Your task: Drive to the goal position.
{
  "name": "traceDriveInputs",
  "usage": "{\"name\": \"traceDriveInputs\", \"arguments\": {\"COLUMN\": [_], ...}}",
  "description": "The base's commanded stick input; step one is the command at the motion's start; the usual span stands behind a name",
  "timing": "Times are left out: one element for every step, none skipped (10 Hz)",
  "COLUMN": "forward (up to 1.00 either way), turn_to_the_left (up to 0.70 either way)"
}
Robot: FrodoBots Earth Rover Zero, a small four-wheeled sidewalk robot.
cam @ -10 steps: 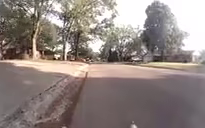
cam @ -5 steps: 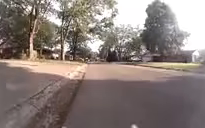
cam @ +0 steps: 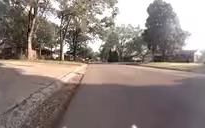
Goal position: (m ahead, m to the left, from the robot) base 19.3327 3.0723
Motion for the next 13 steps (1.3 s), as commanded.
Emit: {"name": "traceDriveInputs", "arguments": {"forward": [1.00,1.00,1.00,1.00,1.00,1.00,1.00,1.00,1.00,1.00,1.00,1.00,1.00], "turn_to_the_left": [0.00,0.00,0.00,0.00,0.00,0.02,0.03,0.03,0.14,0.23,0.17,0.07,0.00]}}
